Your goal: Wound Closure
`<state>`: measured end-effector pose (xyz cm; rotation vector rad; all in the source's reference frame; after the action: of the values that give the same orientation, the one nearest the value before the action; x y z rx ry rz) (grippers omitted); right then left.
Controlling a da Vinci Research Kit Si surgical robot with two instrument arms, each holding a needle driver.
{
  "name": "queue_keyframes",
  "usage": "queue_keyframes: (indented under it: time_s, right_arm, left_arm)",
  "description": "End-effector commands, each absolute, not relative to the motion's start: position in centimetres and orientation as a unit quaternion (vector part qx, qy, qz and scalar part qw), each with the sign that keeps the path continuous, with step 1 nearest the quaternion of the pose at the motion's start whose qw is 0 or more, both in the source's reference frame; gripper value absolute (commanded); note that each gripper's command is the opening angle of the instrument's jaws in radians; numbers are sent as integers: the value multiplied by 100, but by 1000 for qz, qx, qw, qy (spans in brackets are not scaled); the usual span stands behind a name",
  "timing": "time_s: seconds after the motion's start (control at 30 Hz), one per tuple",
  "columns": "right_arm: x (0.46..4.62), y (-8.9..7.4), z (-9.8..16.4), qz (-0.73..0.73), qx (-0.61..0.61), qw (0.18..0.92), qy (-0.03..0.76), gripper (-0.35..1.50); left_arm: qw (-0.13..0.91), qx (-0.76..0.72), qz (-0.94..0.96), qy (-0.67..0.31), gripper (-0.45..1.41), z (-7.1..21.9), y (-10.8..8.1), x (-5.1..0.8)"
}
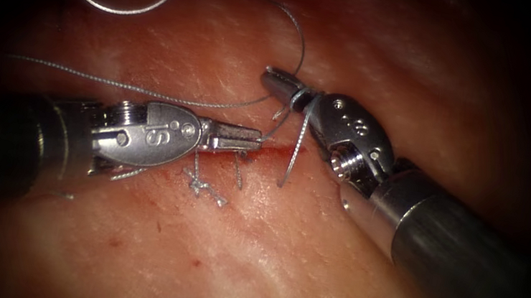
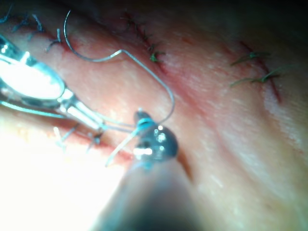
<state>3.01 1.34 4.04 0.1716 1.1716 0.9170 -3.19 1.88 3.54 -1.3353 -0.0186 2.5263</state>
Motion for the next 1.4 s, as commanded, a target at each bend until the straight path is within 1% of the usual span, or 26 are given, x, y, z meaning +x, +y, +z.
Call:
queue_keyframes:
  time_s: [0.03, 0.37, 0.47, 0.9, 1.4]
  right_arm:
    - [308, 133, 397, 416, 77, 728, 540, -35]
    - [304, 90, 352, 399, 60, 728, 555, -35]
    - [300, 81, 351, 399, 56, 729, 554, -35]
    - [278, 45, 352, 388, 51, 731, 558, -35]
    - [252, 14, 342, 374, 55, 736, 561, -35]
  left_arm:
    - [144, -461, 875, -6, -45, 364, 195, -323]
    - [177, -429, 886, -5, -45, 406, 281, -267]
    - [184, -423, 887, -6, -45, 413, 305, -259]
    - [207, -418, 884, -17, -45, 428, 412, -253]
    - [224, -420, 880, -8, -45, 457, 477, -238]
